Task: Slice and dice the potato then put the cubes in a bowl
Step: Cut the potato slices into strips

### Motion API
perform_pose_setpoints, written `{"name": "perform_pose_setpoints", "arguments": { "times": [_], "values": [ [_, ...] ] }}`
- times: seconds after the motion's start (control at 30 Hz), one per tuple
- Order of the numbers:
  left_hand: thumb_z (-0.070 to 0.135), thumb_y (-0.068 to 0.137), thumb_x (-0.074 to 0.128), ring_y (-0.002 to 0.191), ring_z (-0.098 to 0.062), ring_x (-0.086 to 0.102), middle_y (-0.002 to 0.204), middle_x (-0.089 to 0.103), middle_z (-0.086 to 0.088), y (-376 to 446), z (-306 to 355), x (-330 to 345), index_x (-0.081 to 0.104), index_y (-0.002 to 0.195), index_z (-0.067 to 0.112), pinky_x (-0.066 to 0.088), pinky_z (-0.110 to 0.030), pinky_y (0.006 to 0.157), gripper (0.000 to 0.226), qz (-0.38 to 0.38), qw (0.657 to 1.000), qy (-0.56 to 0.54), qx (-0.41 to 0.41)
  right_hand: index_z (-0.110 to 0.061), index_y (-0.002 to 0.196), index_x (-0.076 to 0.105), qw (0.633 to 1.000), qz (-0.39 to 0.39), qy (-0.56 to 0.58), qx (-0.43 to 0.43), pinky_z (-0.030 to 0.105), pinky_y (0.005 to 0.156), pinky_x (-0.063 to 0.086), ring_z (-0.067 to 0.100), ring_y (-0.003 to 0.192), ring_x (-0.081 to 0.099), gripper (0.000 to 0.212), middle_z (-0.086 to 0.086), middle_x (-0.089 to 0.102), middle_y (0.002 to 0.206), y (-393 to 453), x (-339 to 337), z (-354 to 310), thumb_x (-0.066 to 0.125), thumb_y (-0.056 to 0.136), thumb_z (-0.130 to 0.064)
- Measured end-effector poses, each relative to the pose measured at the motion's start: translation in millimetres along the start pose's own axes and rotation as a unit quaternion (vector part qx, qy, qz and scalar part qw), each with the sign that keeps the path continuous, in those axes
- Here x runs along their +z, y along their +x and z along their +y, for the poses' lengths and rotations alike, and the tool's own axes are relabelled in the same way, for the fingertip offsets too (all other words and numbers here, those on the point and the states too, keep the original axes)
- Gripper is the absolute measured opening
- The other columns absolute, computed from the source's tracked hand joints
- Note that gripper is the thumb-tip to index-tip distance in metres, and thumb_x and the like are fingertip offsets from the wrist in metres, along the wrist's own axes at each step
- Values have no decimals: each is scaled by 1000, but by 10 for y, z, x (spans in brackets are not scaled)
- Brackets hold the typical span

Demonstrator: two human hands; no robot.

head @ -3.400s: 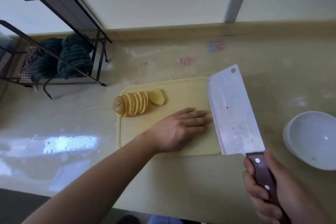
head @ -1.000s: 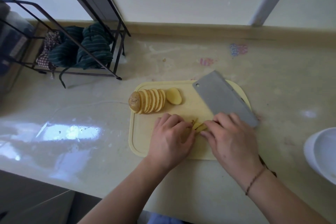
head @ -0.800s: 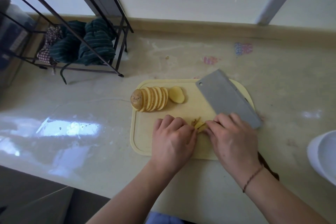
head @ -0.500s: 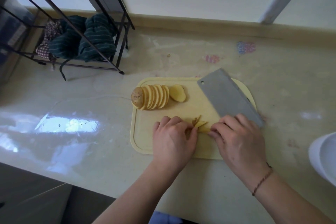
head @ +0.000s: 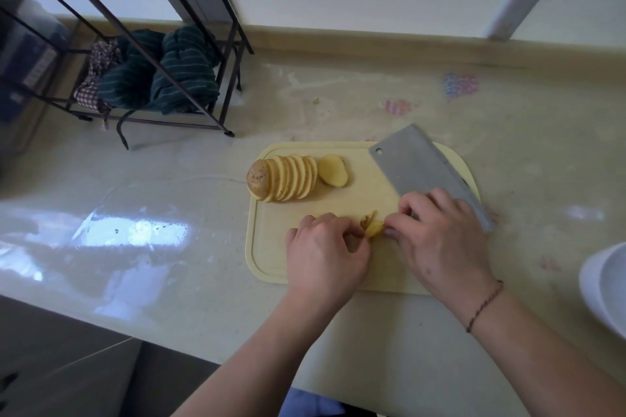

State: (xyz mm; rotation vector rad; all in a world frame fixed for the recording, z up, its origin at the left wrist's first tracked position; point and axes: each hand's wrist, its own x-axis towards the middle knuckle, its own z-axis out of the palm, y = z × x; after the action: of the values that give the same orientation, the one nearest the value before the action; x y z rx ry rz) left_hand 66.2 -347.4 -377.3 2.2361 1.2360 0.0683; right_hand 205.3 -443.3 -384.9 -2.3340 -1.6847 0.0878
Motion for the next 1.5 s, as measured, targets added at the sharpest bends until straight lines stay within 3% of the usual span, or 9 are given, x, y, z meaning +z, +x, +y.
{"name": "perform_pose_setpoints", "arguments": {
  "times": [0.13, 0.27, 0.6, 0.77, 0.87, 1.1, 1.27, 1.33, 1.5],
  "values": [
    [47, 74, 57, 72, -19, 55, 67, 51, 16, -28, -37, 61, 70, 79, 29, 42, -35, 67, 23, 42, 998, -5, 46, -23, 90, 66, 999, -35, 34, 3, 36, 62, 40, 22, 81, 48, 14, -4, 56, 88, 97, -60, -10, 62, 84, -35],
    [42, 74, 58, 67, -23, 54, 65, 57, 10, -31, -85, 138, 71, 74, 27, 44, -36, 62, 20, 82, 993, 30, 78, -29, 102, 68, 996, -67, 54, -26, 36, 63, 43, 21, 82, 50, 20, -9, 58, 87, 133, -56, 16, 62, 85, -36],
    [38, 82, 57, 66, -25, 54, 64, 60, 7, -80, -93, 159, 70, 69, 23, 45, -40, 60, 24, 94, 984, 91, 123, -23, 86, 70, 994, -65, 90, 7, 35, 62, 46, 19, 81, 51, 12, -9, 59, 85, 105, -42, -12, 63, 81, -32],
    [40, 82, 55, 66, -24, 55, 63, 61, 8, -79, -106, 166, 70, 66, 23, 44, -37, 59, 27, 74, 985, 88, 128, -25, 91, 72, 996, -56, 64, -9, 34, 58, 42, 20, 78, 49, 17, -9, 59, 83, 69, -29, -23, 57, 87, -33],
    [43, 81, 52, 67, -23, 56, 64, 63, 8, -65, -114, 154, 70, 68, 24, 45, -37, 60, 29, 62, 988, 82, 116, -25, 85, 72, 997, -55, 55, -20, 33, 58, 41, 19, 77, 48, 25, -9, 58, 82, 73, -56, -5, 50, 89, -38],
    [46, 79, 51, 65, -23, 56, 64, 60, 8, -53, -135, 160, 71, 73, 24, 47, -37, 59, 29, 50, 990, 75, 108, -24, 73, 72, 997, -71, -8, -18, 32, 58, 37, 20, 77, 46, 23, -8, 55, 78, 80, -156, -41, 56, 87, -34],
    [39, 74, 62, 62, -22, 55, 62, 59, 8, -46, -118, 187, 69, 69, 25, 45, -34, 59, 16, 55, 993, 50, 96, -26, 82, 71, 996, -87, 15, -6, 32, 57, 39, 19, 77, 46, 24, -8, 54, 79, 113, -158, -70, 52, 86, -39],
    [39, 74, 58, 62, -22, 57, 62, 60, 8, -50, -116, 205, 70, 70, 25, 45, -32, 60, 18, 57, 993, 42, 93, -25, 84, 71, 995, -97, 27, -13, 32, 57, 40, 18, 77, 46, 22, -9, 54, 80, 54, -135, -73, 53, 86, -38],
    [40, 75, 54, 66, -21, 58, 67, 62, 8, -74, -151, 254, 71, 77, 24, 44, -33, 61, 23, 70, 991, 37, 112, -26, 90, 72, 990, -91, 98, 43, 29, 60, 45, 15, 81, 48, 14, -14, 59, 85, -22, -90, -49, 69, 79, -34]
  ]
}}
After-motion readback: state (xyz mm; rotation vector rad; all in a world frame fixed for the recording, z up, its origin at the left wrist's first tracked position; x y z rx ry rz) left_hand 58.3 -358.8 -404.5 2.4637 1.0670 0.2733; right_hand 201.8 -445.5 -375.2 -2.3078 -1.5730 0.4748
